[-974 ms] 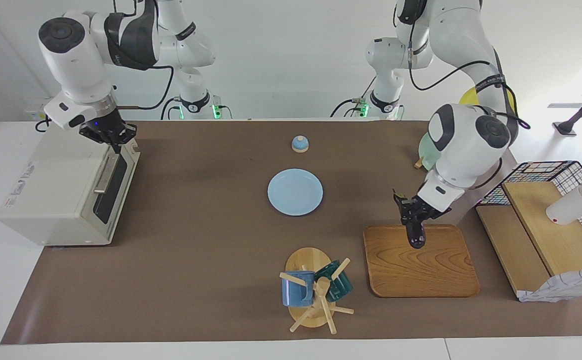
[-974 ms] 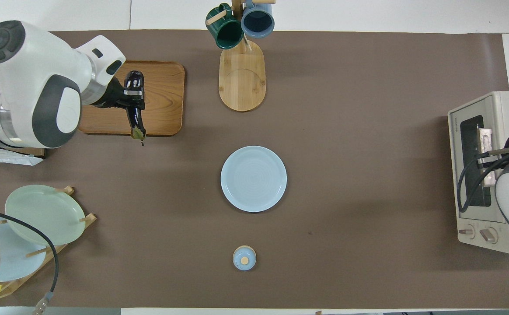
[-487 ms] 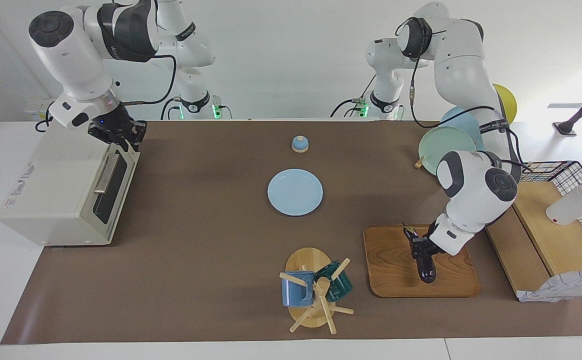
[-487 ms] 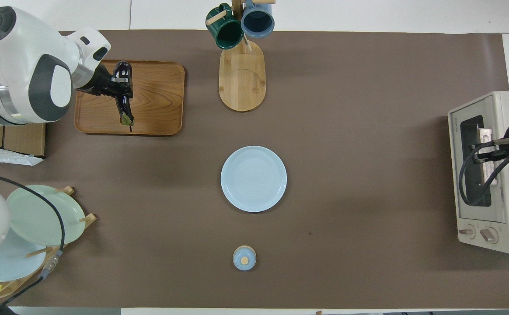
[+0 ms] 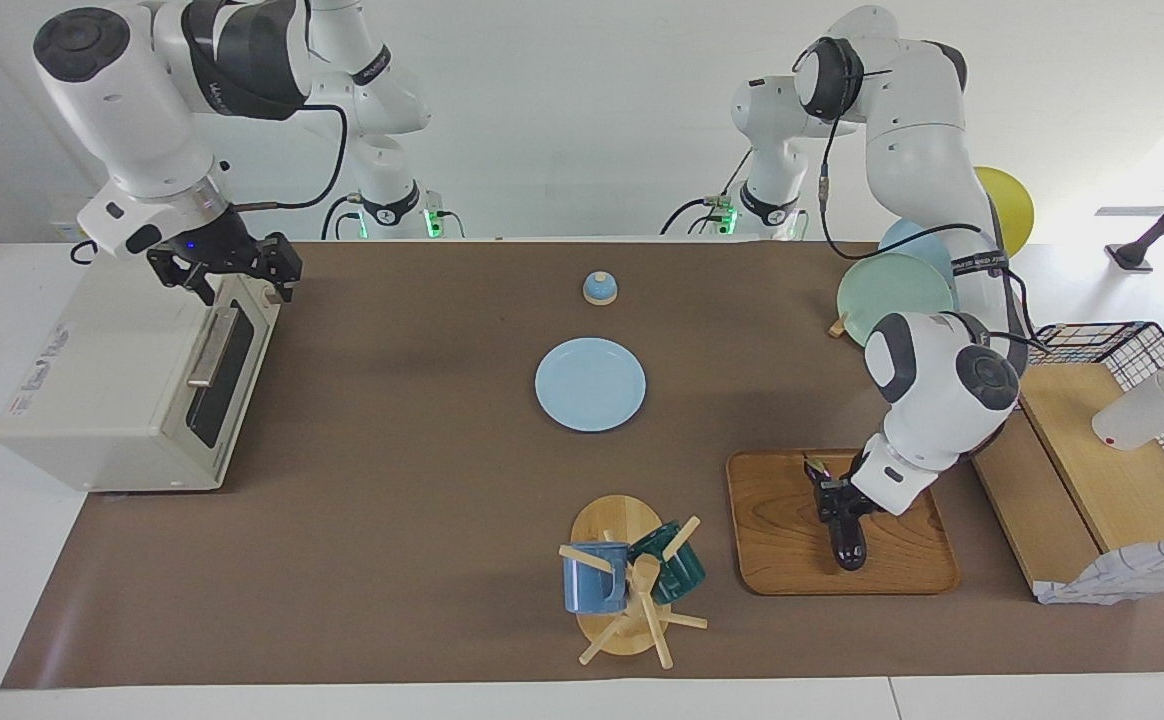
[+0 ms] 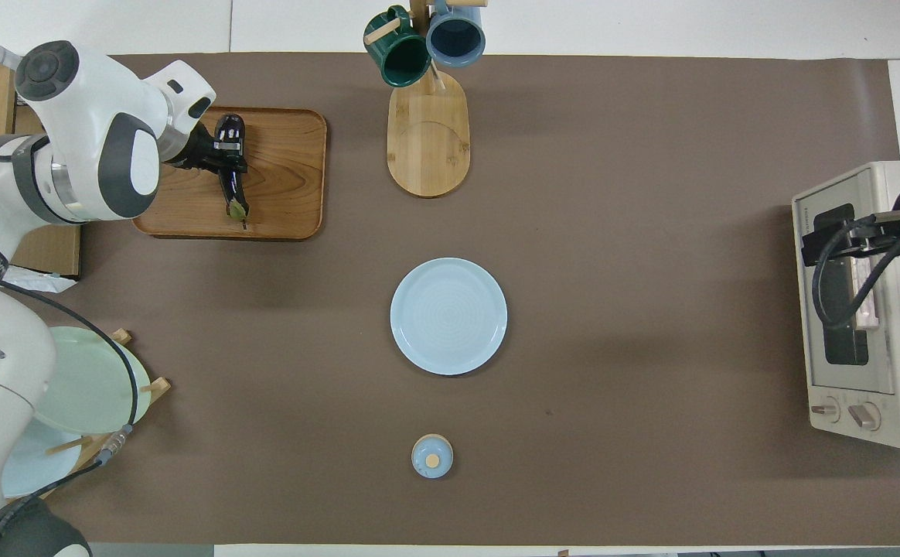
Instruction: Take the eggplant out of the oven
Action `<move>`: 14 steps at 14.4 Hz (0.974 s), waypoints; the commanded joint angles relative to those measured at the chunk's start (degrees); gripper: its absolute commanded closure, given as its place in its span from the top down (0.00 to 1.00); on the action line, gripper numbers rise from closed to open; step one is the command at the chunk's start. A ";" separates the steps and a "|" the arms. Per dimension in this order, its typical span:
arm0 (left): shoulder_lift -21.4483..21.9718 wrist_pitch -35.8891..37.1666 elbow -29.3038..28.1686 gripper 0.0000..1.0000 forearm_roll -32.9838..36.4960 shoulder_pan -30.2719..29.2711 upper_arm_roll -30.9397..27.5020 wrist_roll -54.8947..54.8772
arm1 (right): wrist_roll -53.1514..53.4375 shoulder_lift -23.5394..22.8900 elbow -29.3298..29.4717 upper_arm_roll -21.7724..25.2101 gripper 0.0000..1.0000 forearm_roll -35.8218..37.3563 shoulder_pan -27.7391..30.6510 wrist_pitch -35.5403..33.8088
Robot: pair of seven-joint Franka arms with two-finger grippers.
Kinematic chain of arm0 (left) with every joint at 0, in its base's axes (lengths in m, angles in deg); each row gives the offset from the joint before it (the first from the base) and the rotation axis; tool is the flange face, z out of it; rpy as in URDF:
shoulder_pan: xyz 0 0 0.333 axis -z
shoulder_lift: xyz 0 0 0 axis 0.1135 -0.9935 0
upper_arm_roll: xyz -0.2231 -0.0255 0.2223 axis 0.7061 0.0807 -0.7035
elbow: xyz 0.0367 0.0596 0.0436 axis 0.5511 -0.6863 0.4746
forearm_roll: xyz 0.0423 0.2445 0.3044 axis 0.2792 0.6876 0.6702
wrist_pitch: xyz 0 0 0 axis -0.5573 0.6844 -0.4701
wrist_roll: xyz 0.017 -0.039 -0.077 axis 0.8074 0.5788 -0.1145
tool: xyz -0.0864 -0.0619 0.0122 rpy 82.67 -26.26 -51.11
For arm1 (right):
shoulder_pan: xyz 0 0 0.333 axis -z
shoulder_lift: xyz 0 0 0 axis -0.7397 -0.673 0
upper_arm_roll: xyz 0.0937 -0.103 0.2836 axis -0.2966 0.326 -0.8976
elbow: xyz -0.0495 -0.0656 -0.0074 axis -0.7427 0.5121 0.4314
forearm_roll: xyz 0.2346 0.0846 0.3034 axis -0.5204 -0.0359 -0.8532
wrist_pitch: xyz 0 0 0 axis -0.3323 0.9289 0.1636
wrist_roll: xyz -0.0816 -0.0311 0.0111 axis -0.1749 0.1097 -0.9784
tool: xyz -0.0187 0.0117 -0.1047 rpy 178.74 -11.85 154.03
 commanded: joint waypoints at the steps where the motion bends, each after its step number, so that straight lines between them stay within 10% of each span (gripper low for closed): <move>1: 1.94 2.59 0.09 1.00 1.08 -0.45 0.13 -0.78 | 3.75 -0.84 2.38 0.03 1.00 -0.50 -0.28 -2.20; 14: 30.83 33.87 -1.65 1.00 3.98 -1.33 -3.64 0.80 | 4.83 -0.57 2.29 0.64 1.00 -2.52 1.21 -3.34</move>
